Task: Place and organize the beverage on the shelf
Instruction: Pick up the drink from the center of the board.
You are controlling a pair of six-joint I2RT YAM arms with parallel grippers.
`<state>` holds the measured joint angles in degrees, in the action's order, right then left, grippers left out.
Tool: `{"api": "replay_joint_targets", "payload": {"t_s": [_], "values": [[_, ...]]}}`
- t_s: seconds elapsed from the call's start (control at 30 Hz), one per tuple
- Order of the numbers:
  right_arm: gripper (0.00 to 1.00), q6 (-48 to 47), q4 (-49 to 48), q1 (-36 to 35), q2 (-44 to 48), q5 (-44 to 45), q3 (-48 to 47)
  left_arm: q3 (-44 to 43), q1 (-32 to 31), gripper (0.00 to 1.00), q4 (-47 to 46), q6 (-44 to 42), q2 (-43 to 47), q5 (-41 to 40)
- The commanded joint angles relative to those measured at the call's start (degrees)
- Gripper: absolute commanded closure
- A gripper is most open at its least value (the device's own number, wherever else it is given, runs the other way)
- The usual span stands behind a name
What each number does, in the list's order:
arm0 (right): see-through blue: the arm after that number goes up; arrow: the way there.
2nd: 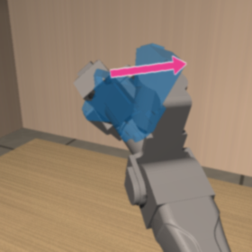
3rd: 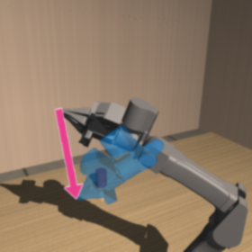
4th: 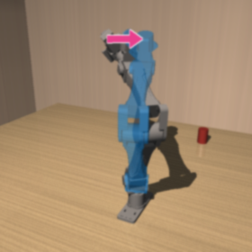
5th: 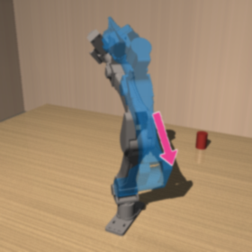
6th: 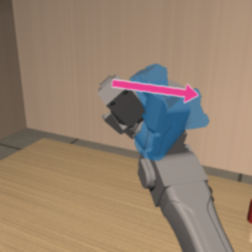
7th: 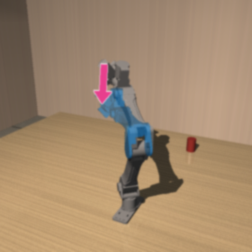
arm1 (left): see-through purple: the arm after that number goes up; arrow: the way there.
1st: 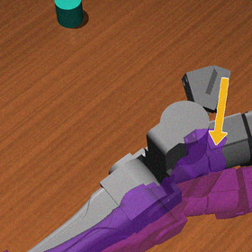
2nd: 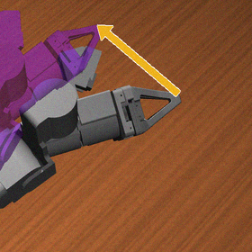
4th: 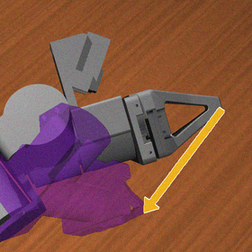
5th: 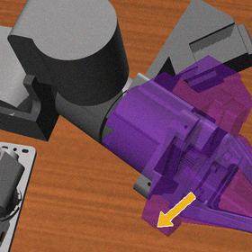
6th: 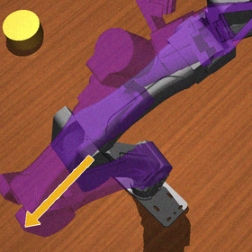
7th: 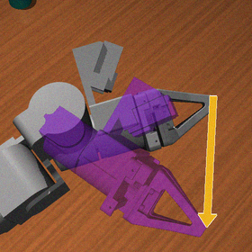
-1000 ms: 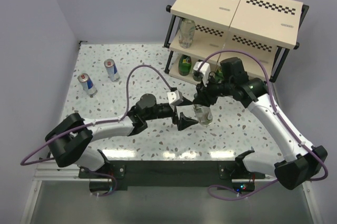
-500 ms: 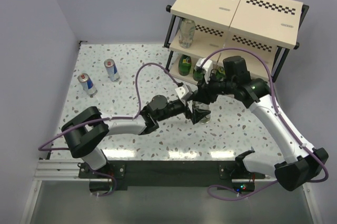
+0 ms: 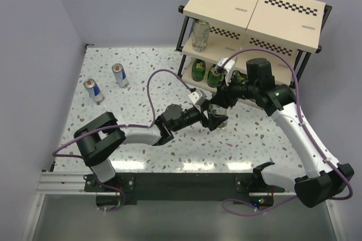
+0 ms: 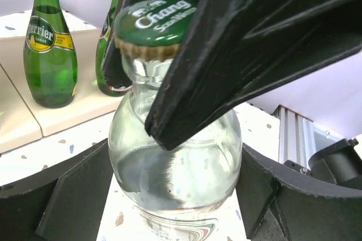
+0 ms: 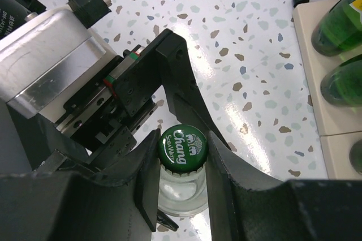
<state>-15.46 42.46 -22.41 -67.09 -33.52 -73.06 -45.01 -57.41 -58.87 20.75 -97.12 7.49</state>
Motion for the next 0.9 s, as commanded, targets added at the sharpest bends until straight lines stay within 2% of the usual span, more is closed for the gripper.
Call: {"api": "replay_joint_targets", "payload": {"t_s": [0.0, 0.07, 0.17, 0.27, 0.3, 0.33, 0.47, 0.5, 0.53, 0.6, 0.63, 0.67, 0.77, 0.87], "values": [[1.0, 2.4, -6.7, 0.4, 3.4, -2.0, -4.6, -3.0, -0.1, 0.16, -4.5, 3.0, -1.0, -1.5], [1.0, 2.5, -6.6, 0.5, 3.5, -1.8, -4.6, -3.9, -0.2, 0.18, -4.4, 4.1, -1.8, -1.0], [1.0, 2.5, -6.9, 0.6, 3.9, -1.9, -4.5, -4.6, -0.2, 0.26, -5.0, 5.9, -2.5, 0.5], [1.0, 2.5, -7.2, 0.8, 4.0, -1.5, -4.0, -5.2, -0.1, 0.62, -6.0, 7.1, -2.7, 1.7], [1.0, 2.5, -7.2, 0.8, 4.2, -1.4, -4.1, -5.3, -0.1, 0.88, -5.7, 7.2, -2.5, 1.7], [1.0, 2.3, -7.0, 0.8, 4.2, -1.4, -4.2, -5.0, -0.1, 0.99, -5.6, 7.1, -2.3, 1.3], [1.0, 1.9, -6.8, 0.8, 4.8, -1.2, -4.0, -4.1, 0.1, 1.0, -3.3, 4.1, -0.2, -1.1], [0.96, 1.9, -6.9, 0.9, 4.9, -0.9, -3.9, -4.1, 0.1, 1.0, -2.4, 3.2, 0.6, -1.5], [0.78, 1.8, -6.9, 0.8, 5.0, -0.8, -3.9, -4.2, 0.2, 1.0, -1.4, 0.6, 1.1, -2.6], [0.61, 1.9, -6.9, 0.8, 5.3, -0.1, -3.5, -4.3, 0.3, 1.0, 1.5, -1.9, 2.4, -3.8], [0.42, 2.0, -7.0, 0.8, 5.4, 0.0, -3.6, -4.3, 0.5, 1.0, 2.1, -4.4, 2.8, -4.7], [0.34, 2.1, -7.0, 0.8, 5.5, 0.3, -3.5, -4.1, 0.6, 1.0, 2.9, -5.4, 3.2, -5.0], [0.2, 2.8, -6.6, 0.9, 5.7, 0.6, -4.5, -4.4, 1.5, 1.0, 5.5, -9.0, 4.5, -5.0], [0.14, 2.4, -5.1, 0.9, 5.7, 1.0, -6.8, -3.9, 2.6, 1.0, 6.8, -10.6, 5.9, -4.1]]}}
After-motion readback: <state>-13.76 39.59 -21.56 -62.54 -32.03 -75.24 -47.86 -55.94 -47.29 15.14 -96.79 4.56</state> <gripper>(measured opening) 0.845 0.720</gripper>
